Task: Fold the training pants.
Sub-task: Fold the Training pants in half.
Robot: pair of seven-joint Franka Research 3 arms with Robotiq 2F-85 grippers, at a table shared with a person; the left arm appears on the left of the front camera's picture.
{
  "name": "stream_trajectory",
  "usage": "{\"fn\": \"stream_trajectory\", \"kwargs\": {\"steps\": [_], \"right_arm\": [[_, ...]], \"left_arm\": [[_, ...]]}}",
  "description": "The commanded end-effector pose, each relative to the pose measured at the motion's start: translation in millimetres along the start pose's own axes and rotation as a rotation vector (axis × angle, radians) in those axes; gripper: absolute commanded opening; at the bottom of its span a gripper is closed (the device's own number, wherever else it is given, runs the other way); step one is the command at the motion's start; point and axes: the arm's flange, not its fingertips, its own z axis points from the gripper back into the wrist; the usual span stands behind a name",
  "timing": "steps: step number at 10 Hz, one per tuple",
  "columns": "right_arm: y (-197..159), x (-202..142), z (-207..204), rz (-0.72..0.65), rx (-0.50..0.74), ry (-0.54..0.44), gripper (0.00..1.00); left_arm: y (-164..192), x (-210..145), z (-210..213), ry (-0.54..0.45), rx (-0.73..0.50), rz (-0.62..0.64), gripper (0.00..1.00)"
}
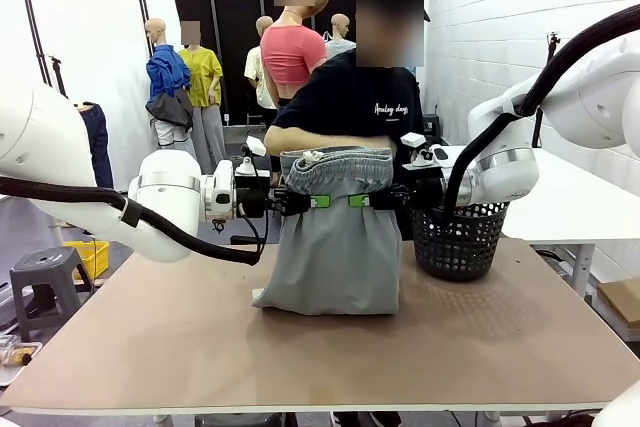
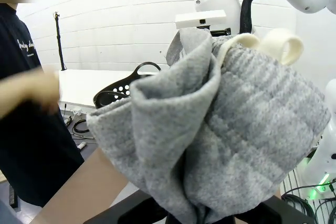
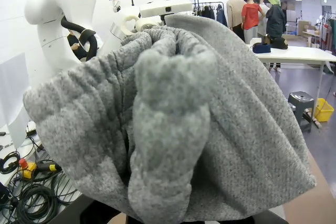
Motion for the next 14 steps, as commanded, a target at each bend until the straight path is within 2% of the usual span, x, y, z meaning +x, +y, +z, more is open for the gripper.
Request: {"fn": "stream_trajectory", "kwargs": {"steps": [1, 14], "right_arm": [[0.9, 2.4, -1.1, 0.002, 0.010, -0.009, 0.00], [0.9, 2.4, -1.1, 0.002, 0.010, -0.009, 0.00]], "left_arm": [[-2.0, 1.3, 0.1, -0.006, 0.012, 0.002, 0.00], [-2.0, 1.3, 0.1, -0.006, 0.012, 0.002, 0.00]]}}
